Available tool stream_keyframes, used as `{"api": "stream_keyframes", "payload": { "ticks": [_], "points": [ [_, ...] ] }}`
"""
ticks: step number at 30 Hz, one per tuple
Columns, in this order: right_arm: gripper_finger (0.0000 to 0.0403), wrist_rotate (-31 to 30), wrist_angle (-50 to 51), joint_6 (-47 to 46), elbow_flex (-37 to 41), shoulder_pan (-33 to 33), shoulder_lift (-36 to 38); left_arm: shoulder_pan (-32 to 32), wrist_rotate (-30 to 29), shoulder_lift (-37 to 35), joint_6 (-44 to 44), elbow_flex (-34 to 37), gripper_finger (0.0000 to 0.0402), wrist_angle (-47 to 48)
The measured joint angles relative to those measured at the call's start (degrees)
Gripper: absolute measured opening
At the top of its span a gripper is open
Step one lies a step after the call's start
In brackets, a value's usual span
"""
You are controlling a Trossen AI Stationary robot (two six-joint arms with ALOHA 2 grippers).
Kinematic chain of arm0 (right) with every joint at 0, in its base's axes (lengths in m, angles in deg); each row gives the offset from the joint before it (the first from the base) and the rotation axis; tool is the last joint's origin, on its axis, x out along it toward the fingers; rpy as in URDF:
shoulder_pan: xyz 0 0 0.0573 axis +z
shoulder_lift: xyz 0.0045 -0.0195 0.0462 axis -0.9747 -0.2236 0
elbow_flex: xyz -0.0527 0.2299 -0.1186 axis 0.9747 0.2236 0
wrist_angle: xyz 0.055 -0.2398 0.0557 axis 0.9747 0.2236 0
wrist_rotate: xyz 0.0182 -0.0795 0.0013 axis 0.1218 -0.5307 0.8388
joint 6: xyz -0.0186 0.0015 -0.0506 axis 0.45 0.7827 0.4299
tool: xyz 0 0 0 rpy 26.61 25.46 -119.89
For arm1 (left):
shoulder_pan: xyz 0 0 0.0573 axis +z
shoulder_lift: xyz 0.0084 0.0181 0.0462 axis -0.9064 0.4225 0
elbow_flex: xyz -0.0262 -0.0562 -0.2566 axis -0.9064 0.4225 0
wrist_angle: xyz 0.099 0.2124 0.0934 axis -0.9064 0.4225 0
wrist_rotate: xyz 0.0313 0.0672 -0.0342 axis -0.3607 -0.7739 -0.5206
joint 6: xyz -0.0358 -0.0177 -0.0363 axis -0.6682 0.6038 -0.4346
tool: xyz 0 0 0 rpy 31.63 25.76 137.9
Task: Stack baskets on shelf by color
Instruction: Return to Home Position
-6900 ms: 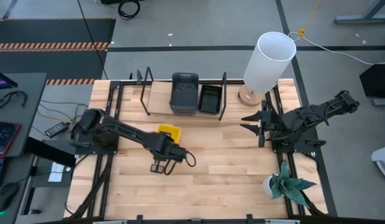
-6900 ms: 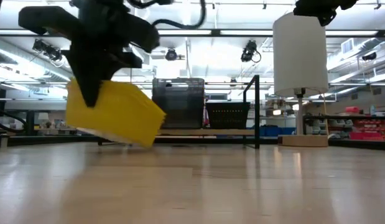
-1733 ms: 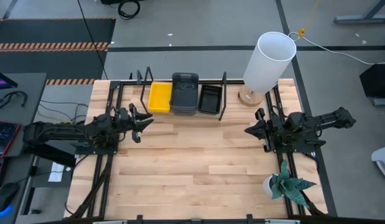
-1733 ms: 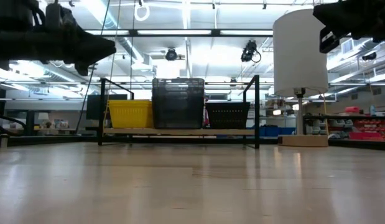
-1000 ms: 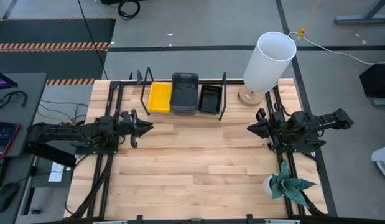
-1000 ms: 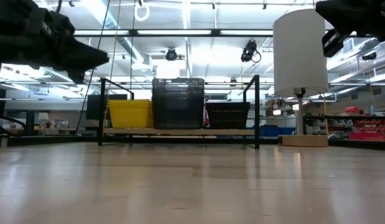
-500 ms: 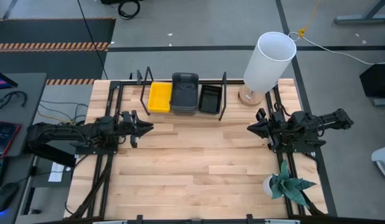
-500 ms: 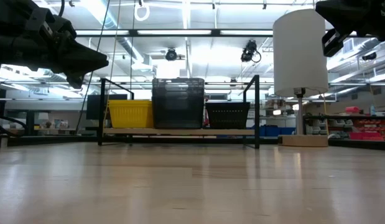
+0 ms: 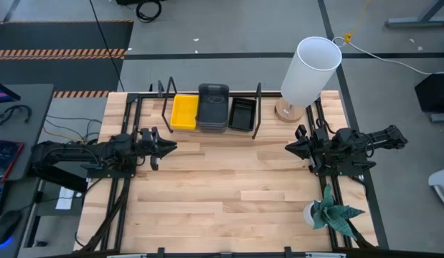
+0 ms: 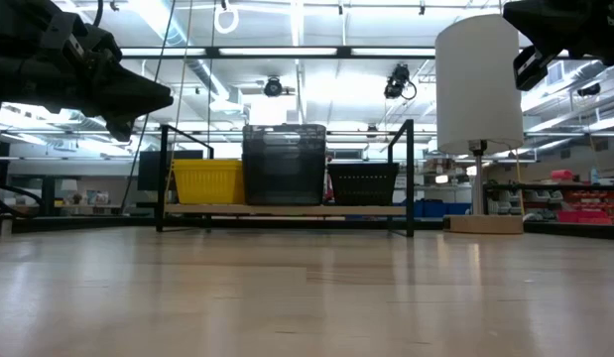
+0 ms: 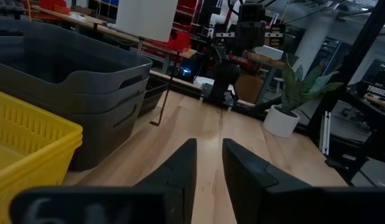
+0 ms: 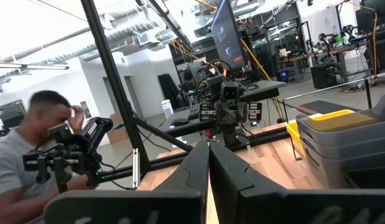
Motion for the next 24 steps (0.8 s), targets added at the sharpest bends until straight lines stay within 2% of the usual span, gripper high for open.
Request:
{"api": "stream_keyframes", "payload": {
  "ticks": [24],
  "points": [
    [0.0018, 0.0, 0.0, 0.0, 0.0, 0.0, 0.0, 0.0, 0.0, 0.0, 0.0, 0.0, 0.0087, 0.0]
  ]
}}
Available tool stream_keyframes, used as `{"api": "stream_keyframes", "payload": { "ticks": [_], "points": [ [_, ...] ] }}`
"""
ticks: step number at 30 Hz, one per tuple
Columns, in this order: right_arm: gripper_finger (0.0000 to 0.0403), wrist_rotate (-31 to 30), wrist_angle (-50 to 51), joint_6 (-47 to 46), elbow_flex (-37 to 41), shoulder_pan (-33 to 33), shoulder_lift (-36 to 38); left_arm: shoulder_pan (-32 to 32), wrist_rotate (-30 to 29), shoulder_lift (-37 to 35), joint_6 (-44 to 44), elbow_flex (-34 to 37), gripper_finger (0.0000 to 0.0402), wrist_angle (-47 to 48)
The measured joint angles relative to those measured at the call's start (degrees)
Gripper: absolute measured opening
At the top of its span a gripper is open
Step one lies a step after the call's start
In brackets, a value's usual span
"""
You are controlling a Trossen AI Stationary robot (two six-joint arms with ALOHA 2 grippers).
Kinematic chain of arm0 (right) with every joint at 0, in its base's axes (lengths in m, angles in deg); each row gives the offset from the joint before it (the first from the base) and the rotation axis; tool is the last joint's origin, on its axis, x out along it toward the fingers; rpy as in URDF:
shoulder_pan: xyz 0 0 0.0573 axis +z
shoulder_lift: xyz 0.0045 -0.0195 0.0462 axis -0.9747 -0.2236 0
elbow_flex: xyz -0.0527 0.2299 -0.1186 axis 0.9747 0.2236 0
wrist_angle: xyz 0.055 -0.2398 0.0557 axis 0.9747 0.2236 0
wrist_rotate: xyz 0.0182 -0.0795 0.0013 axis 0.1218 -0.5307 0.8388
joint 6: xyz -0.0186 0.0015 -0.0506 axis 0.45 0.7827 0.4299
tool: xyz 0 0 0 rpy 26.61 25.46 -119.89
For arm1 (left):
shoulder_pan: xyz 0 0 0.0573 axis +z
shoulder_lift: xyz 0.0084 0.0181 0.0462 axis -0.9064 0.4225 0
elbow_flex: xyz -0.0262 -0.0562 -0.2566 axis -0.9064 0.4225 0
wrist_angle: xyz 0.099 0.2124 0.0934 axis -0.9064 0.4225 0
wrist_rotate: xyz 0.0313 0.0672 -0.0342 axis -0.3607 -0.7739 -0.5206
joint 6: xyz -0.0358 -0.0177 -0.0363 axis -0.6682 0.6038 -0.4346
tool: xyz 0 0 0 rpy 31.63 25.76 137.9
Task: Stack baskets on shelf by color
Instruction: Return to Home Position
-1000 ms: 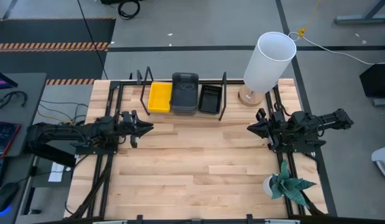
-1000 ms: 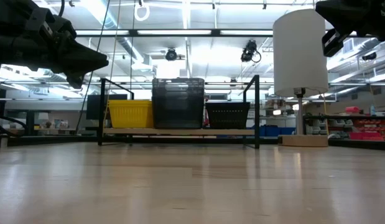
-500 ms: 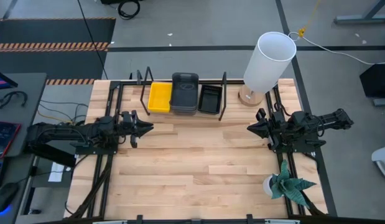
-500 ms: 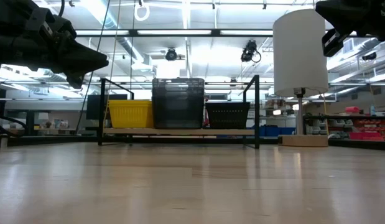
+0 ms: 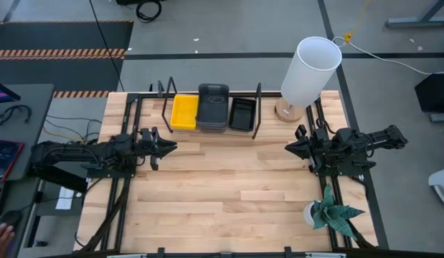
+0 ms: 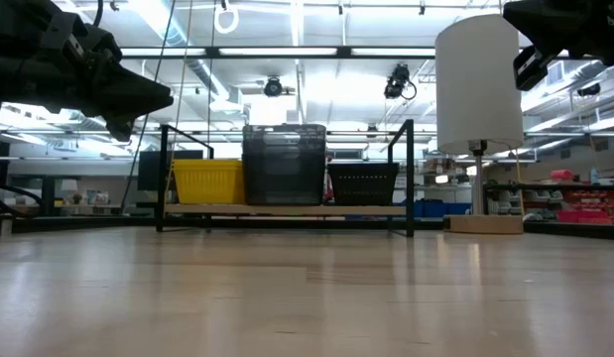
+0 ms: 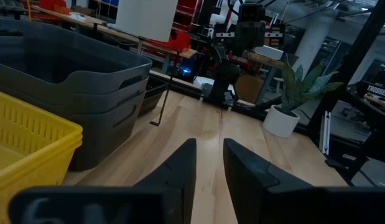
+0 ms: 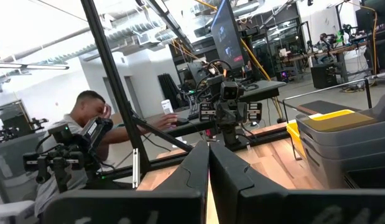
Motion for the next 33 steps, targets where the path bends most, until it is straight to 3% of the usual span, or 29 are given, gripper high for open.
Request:
{"api": "stream_keyframes", "payload": {
  "ticks": [33],
  "points": [
    [0.0018, 0.0, 0.0, 0.0, 0.0, 0.0, 0.0, 0.0, 0.0, 0.0, 0.0, 0.0, 0.009, 0.0]
  ]
}}
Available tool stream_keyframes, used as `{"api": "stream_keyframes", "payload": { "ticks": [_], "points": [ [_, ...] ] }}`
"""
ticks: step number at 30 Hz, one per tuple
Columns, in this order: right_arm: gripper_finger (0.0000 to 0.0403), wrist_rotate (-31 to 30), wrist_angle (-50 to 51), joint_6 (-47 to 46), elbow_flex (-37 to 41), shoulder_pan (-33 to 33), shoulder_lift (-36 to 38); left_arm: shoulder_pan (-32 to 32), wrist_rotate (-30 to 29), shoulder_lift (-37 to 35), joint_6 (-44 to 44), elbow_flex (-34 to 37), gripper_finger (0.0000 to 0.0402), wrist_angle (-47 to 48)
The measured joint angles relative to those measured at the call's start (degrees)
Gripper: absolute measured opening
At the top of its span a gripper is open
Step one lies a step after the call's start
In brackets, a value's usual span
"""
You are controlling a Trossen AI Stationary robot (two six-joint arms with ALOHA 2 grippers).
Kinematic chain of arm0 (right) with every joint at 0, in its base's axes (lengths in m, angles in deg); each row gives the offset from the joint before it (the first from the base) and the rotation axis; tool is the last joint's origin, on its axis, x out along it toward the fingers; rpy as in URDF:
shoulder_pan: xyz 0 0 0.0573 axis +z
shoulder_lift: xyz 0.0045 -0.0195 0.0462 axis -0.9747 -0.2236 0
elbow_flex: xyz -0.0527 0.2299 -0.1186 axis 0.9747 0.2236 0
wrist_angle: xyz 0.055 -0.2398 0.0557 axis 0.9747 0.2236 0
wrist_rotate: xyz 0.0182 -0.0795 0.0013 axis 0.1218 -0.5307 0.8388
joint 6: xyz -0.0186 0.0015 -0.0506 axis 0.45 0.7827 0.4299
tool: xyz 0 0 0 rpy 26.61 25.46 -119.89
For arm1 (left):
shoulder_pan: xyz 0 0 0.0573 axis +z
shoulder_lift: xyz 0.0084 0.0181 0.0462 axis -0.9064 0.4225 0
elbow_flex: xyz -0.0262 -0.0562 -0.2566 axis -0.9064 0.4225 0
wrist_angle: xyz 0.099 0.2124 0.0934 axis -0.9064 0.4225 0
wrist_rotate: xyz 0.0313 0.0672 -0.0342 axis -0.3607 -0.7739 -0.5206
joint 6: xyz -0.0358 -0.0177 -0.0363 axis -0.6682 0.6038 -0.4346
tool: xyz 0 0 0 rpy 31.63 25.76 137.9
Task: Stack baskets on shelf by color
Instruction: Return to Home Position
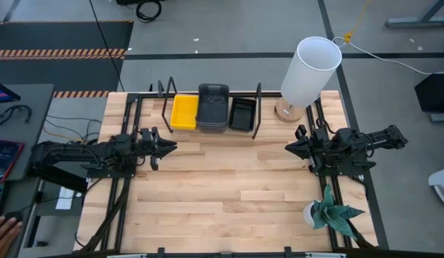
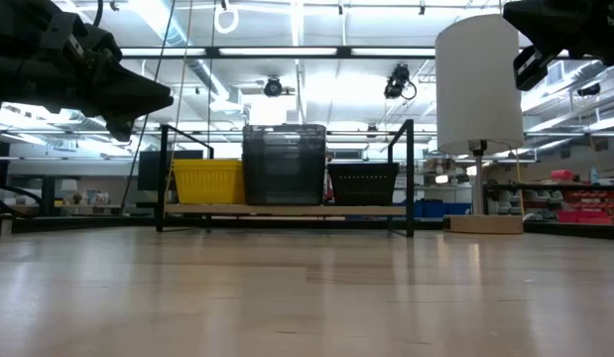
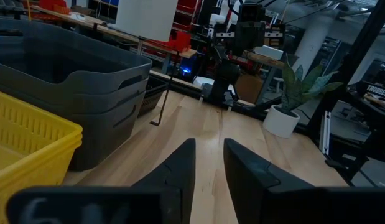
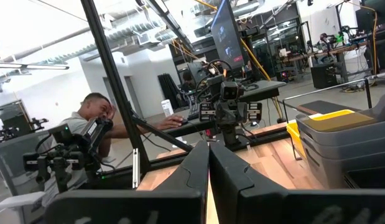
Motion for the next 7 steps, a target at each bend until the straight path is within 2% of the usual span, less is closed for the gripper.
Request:
{"api": "stream_keyframes", "payload": {
  "ticks": [7],
  "points": [
    [0.0018, 0.0, 0.0, 0.0, 0.0, 0.0, 0.0, 0.0, 0.0, 0.0, 0.0, 0.0, 0.0087, 0.0]
  ]
}}
